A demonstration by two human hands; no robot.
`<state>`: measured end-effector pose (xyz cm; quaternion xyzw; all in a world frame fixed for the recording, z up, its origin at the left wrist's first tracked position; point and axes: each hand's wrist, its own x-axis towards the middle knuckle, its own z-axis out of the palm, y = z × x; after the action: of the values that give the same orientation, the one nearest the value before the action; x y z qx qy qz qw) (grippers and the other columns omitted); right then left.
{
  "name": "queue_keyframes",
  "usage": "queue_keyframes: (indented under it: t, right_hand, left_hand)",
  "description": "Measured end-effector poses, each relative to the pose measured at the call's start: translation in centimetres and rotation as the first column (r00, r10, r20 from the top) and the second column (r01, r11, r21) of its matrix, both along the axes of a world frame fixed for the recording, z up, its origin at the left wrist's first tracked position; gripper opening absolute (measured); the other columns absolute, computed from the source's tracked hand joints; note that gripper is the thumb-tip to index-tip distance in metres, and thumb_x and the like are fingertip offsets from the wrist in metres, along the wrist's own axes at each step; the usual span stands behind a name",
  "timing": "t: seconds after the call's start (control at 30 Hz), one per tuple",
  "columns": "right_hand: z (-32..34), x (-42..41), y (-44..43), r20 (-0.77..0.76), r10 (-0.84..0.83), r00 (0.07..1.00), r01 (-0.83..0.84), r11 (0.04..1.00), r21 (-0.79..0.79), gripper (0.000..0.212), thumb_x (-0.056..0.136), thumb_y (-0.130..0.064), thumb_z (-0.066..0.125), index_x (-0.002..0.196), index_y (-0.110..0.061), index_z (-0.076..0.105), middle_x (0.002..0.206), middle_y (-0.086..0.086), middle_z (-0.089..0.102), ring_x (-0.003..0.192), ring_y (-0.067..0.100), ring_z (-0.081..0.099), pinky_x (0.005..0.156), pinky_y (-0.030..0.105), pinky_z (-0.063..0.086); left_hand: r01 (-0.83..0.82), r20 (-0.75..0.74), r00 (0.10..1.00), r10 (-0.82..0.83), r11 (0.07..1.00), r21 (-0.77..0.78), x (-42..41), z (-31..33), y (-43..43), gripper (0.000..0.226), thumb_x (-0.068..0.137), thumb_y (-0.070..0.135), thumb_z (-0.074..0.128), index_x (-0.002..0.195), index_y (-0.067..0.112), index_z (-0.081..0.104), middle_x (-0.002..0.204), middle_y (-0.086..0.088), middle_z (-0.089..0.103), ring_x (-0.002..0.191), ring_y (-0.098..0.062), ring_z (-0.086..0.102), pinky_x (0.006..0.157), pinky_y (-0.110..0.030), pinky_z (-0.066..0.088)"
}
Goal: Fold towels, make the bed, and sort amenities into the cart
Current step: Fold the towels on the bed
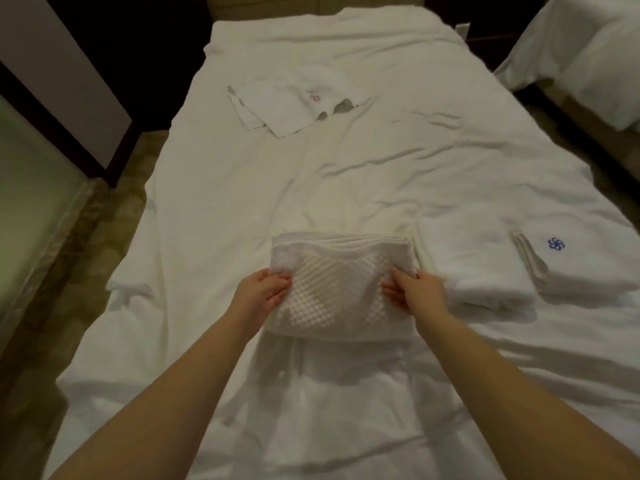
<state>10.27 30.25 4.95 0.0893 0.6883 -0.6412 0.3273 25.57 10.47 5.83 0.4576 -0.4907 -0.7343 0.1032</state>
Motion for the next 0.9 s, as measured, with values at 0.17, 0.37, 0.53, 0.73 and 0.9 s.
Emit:
queue_keyframes:
  t: [0.17, 0.37, 0.53, 0.73, 0.9]
  right_hand:
    - [-3.1, -2.0, -3.9, -0.258, 0.094, 0.962, -0.002, 0.942, 0.336, 0.048, 0.096, -0.023, 0.051, 0.139, -0.009, 0.037, 0.108, 0.014, 0.065, 0.09, 0.029, 0.064, 0.077, 0.034, 0.048]
    - [-6.5, 1.6, -4.9, -0.443, 0.808, 0.388, -0.05, 0.499, 0.865, 0.055, 0.084, -0.038, 0.029, 0.125, -0.023, 0.063, 0.134, -0.001, 0.057, 0.125, 0.023, 0.053, 0.106, 0.042, 0.019]
    - [-8.4, -0.5, -5.4, -0.198, 0.837, 0.511, -0.162, 0.319, 0.934, 0.069, 0.085, -0.055, -0.006, 0.151, -0.036, -0.002, 0.16, -0.008, -0.011, 0.147, 0.015, -0.011, 0.112, 0.055, -0.009]
    - [-5.9, -1.4, -4.4, -0.188, 0.559, 0.807, -0.172, 0.528, 0.832, 0.096, 0.084, -0.068, 0.045, 0.151, -0.027, -0.01, 0.159, 0.009, -0.001, 0.144, 0.03, 0.012, 0.113, 0.045, 0.023]
    - [-4.2, -3.8, -3.2, -0.141, 0.426, 0.894, -0.272, 0.764, 0.585, 0.084, 0.078, -0.043, 0.073, 0.145, -0.015, 0.03, 0.143, 0.007, 0.045, 0.128, 0.027, 0.046, 0.101, 0.031, 0.036]
  left_hand:
    - [0.4, 0.4, 0.906, -0.138, 0.587, -0.704, -4.0, -3.0, -0.7, 0.058, 0.088, 0.017, 0.057, 0.141, 0.005, 0.037, 0.142, -0.015, 0.043, 0.127, -0.03, 0.045, 0.106, -0.035, 0.034]
    - [0.624, 0.65, 0.695, -0.307, -0.193, -0.758, -6.2, -7.7, 4.6, 0.049, 0.086, 0.036, 0.039, 0.13, 0.023, 0.056, 0.136, -0.005, 0.055, 0.13, -0.023, 0.043, 0.106, -0.047, 0.025]
    - [0.802, 0.791, 0.553, -0.262, -0.089, -0.59, -7.5, -10.3, 2.6, 0.058, 0.089, 0.053, 0.02, 0.14, 0.037, 0.043, 0.152, 0.0, 0.035, 0.141, -0.022, 0.031, 0.113, -0.054, 0.015]
    - [0.878, 0.871, 0.446, -0.206, -0.088, -0.47, -8.4, -7.8, 0.2, 0.091, 0.065, 0.068, -0.016, 0.15, 0.04, 0.001, 0.16, 0.005, -0.008, 0.147, -0.018, -0.007, 0.114, -0.052, -0.008]
    - [0.921, 0.911, 0.28, -0.302, -0.184, -0.344, -9.7, -6.0, -3.5, 0.091, 0.077, 0.081, 0.016, 0.151, 0.032, -0.007, 0.16, 0.002, -0.01, 0.147, -0.018, -0.008, 0.115, -0.054, -0.005]
